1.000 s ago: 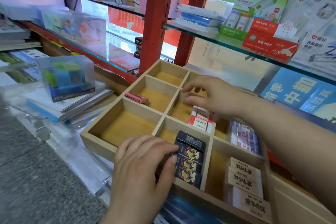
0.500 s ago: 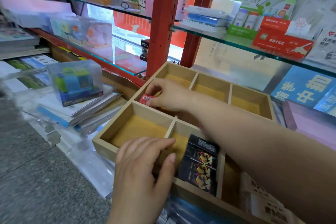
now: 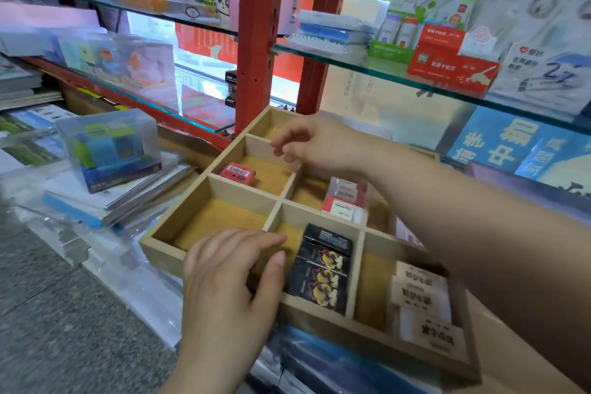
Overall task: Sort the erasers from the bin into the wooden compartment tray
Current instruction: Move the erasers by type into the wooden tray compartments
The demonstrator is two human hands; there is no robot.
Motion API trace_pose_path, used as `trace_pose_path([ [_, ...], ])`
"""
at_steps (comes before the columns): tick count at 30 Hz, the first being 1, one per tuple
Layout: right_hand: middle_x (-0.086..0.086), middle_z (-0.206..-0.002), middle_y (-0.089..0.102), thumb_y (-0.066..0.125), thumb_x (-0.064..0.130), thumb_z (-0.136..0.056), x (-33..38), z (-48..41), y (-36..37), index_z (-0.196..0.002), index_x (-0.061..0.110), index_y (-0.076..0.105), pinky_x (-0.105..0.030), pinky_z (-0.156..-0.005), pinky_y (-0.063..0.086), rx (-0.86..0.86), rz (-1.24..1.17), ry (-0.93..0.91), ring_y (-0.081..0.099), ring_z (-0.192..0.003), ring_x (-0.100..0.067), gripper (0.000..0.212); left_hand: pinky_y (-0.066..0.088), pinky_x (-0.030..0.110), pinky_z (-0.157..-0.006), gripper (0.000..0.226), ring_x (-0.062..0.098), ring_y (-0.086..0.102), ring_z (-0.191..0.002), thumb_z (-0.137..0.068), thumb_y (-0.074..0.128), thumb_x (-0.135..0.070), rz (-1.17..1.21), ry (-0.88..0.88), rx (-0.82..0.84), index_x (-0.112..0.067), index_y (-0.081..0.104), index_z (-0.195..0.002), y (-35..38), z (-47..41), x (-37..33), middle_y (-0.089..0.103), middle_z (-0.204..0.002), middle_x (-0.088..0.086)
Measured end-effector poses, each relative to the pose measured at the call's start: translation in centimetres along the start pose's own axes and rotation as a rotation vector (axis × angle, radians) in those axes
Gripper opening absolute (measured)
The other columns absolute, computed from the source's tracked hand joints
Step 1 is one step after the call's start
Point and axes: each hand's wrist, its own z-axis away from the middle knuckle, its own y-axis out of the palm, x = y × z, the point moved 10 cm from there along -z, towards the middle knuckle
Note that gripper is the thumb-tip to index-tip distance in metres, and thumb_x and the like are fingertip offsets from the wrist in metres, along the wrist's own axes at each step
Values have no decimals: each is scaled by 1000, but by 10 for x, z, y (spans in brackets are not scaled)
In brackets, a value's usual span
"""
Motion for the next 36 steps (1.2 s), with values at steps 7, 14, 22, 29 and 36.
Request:
trace_pose_path([
  [7, -4, -114, 64, 50, 9, -89, -9, 43, -15, -109, 11, 63, -22, -90, 41, 47, 238, -14, 57, -105, -16, 24, 24, 22, -79, 28, 7, 47, -88, -78, 43, -29, -33, -13, -44, -17, 69, -82, -4, 1, -23, 53, -84, -17],
  [14, 10, -79, 61, 55, 5, -86, -49, 149, -89, -84, 18, 62, -2, -70, 42, -163, -86, 91, 54, -66, 8, 16, 38, 26, -95, 14, 8, 55, -87, -89, 45, -24, 268, 508, 119, -26, 58, -87, 58, 70, -149, 66, -83, -10],
  [22, 0, -72, 61, 52, 1, -88, -224, 287, -80, -90, 2, 64, -10, -57, 45, -148, -226, 578, 55, -55, 2, 12, 44, 21, -87, 43, 7, 57, -82, -97, 31, -24, 355, 621, 493, -25, 69, -76, 157, 166, -202, 67, -81, -9],
  [29, 1, -106, 57, 51, 17, -90, -372, 364, 26, -107, 21, 58, -20, -73, 48, 232, -212, 954, 56, -87, -9, 19, 46, 28, -87, 34, 16, 48, -104, -75, 42, -30, 201, 330, 690, -24, 47, -108, 246, 205, -156, 48, -115, -3],
  [36, -1, -96, 51, 45, 14, -92, -441, 415, 79, -131, 14, 40, -16, -54, 39, 558, -120, 1074, 45, -64, -9, 40, 33, 40, -95, 43, 24, 44, -113, -80, 43, -34, 60, 256, 670, -8, 63, -109, 286, 207, -143, 62, -117, 16],
])
